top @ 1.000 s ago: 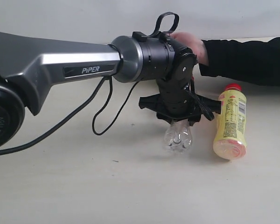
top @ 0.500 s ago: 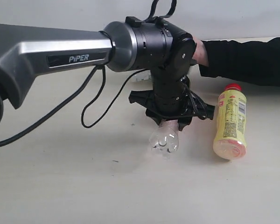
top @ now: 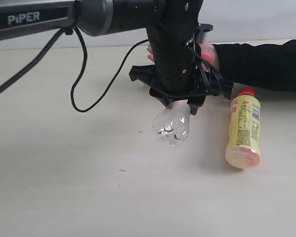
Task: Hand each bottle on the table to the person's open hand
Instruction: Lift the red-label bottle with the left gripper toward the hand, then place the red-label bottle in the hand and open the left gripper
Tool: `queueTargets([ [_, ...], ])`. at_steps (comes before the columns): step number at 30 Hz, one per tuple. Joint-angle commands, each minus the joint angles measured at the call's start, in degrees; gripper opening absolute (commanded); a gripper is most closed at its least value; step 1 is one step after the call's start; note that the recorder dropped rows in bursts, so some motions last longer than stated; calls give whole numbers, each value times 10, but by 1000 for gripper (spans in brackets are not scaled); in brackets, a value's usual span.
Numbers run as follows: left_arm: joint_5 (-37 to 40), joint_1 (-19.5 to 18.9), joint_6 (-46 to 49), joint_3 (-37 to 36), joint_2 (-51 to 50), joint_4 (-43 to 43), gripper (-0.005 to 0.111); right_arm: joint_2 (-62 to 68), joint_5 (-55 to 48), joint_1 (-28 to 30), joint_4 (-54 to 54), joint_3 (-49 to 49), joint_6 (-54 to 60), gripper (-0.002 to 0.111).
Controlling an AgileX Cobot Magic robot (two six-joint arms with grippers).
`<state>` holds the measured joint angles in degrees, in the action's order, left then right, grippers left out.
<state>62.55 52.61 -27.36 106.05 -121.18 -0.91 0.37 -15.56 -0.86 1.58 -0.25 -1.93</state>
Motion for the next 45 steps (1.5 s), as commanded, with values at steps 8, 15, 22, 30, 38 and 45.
queueTargets([
  [8,-91,-1,-26,1,59,0,0,-4,2,3,0,3,3,0],
  [15,-151,-25,-103,1,59,-1,0,-4,2,3,0,3,3,0],
  [22,-229,-72,-128,1,43,-2,0,-4,2,3,0,3,3,0],
  [30,-320,-107,-167,1,4,4,0,-4,2,3,0,3,3,0],
  [38,-368,-115,-166,1,-28,59,0,-4,2,3,0,3,3,0],
  [45,-314,-163,-19,1,-46,271,0,-4,2,3,0,3,4,0],
])
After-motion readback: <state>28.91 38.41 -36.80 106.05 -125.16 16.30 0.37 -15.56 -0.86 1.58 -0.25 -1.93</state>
